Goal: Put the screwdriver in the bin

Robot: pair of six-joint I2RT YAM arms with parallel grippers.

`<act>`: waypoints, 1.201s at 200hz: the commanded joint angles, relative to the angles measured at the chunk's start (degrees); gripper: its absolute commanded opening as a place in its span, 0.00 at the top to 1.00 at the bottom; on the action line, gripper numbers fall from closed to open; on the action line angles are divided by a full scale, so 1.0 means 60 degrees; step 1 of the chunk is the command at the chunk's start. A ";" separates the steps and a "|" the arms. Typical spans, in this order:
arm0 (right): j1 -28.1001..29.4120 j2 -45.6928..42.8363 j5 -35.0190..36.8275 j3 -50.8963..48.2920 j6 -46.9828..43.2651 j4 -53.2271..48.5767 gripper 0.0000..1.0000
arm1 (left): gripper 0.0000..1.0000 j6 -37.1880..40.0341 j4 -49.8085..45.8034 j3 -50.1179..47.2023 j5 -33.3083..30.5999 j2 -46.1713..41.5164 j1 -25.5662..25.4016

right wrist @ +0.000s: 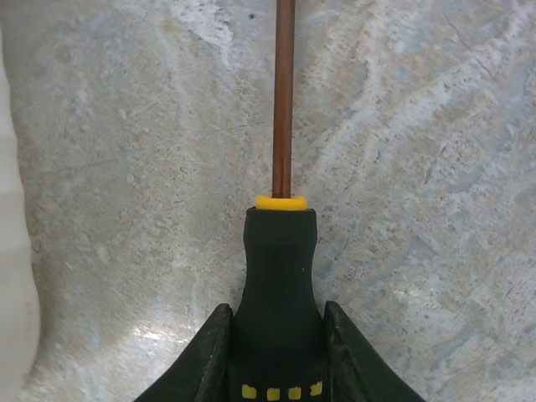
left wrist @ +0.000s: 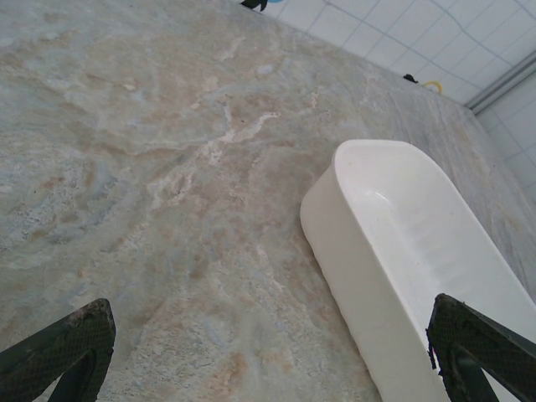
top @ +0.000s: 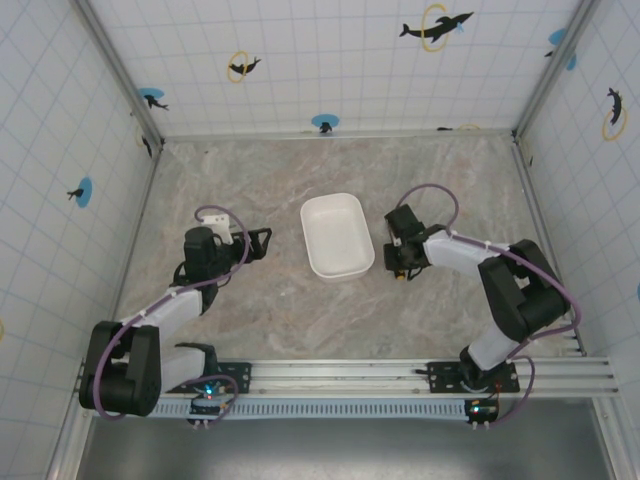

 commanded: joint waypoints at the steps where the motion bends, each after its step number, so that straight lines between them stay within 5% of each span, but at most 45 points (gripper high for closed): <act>1: 0.0038 0.0090 -0.0136 0.0433 -0.0012 -0.0367 0.92 | 0.02 0.0009 -0.0027 0.0145 0.0135 -0.0052 -0.0061; 9: -0.0063 0.0008 -0.0303 0.0562 -0.0052 -0.0478 1.00 | 0.03 0.0026 -0.0034 0.0126 0.0145 -0.0047 -0.0061; 76: -0.0894 -0.0630 -0.0895 0.4213 -0.0499 -0.2456 1.00 | 0.02 0.0083 -0.0210 0.0278 0.0098 -0.0146 -0.0075; 146: 0.1770 -0.0051 0.1330 0.5214 0.1084 -0.0882 1.00 | 0.02 0.0077 -0.0424 0.0339 -0.0138 -0.0379 -0.0094; 240: 0.3214 0.1638 0.1527 0.4702 0.2694 -0.1566 1.00 | 0.02 0.0251 -0.0663 0.0336 -0.0395 -0.0534 -0.0083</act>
